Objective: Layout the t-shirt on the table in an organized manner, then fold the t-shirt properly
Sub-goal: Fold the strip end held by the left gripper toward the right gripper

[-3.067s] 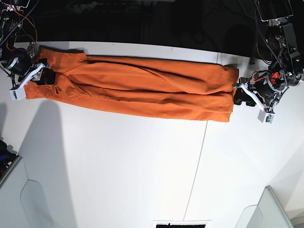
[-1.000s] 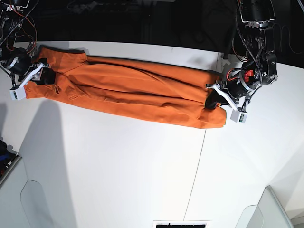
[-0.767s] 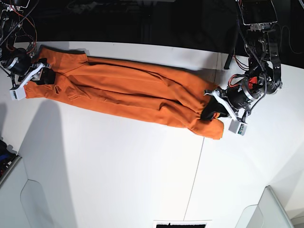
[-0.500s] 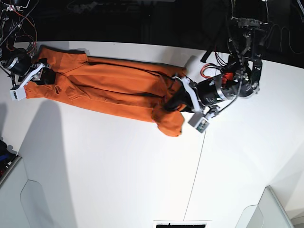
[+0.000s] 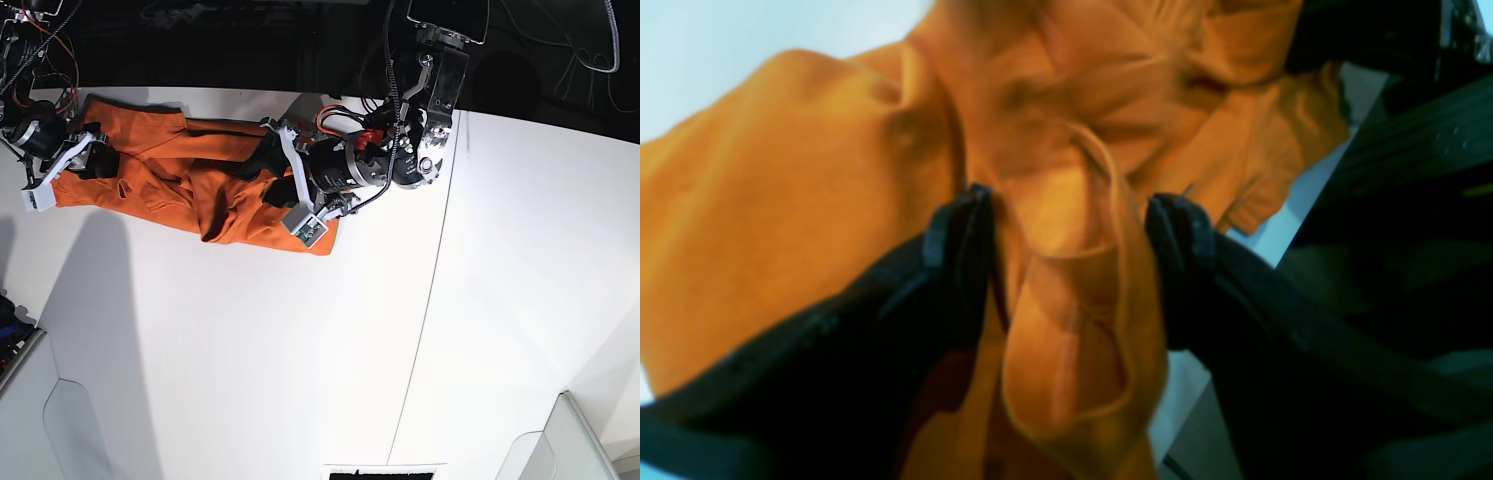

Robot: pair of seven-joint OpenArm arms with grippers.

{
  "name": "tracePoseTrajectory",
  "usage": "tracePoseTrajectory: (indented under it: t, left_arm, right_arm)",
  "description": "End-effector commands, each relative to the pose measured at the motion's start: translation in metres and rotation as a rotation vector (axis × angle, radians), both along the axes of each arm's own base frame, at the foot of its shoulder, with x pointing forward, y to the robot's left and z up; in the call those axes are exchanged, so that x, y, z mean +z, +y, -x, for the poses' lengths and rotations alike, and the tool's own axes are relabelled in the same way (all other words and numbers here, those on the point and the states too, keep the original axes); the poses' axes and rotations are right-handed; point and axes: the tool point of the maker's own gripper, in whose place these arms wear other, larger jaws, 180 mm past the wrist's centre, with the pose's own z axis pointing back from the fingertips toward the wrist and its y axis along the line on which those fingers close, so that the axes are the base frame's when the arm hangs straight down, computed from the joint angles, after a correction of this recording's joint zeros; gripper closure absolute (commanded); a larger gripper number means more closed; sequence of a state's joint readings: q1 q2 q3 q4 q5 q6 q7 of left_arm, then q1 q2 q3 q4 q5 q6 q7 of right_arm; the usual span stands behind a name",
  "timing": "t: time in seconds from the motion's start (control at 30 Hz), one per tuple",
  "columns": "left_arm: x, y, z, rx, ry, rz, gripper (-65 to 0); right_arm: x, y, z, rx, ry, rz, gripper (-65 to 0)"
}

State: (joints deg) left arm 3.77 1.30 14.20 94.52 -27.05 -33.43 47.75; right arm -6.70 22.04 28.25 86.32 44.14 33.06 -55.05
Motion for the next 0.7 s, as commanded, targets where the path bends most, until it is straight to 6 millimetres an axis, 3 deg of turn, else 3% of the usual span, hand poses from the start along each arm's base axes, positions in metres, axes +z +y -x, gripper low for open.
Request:
tracePoseTrajectory:
  t: [0.0, 0.17, 0.33, 0.5, 0.67]
  left_arm:
    - [0.019, -0.008, -0.010, 0.005, -0.048, 0.054, -38.0]
    - [0.018, -0.008, -0.008, 0.000, -0.039, 0.049, -37.9]
    - [0.013, -0.006, -0.005, -0.009, -0.019, 0.033, -37.9]
    - [0.022, -0.013, -0.001, -0.028, -0.005, 0.099, -37.8]
    - [0.041, -0.029, 0.018, -0.139, 0.016, 0.231, -37.8]
  right_arm:
    - [0.023, -0.007, -0.014, -0.003, -0.080, 0.011, -25.7]
    - [0.055, -0.022, -0.022, -0.026, -0.166, 0.061, -26.2]
    - [0.073, -0.062, -0.021, -0.081, -0.189, 0.146, -40.3]
    - [0.071, -0.085, -0.012, -0.088, -0.141, 0.200, -41.0]
    - [0.048, -0.095, 0.001, -0.125, -0.071, 0.162, -41.0]
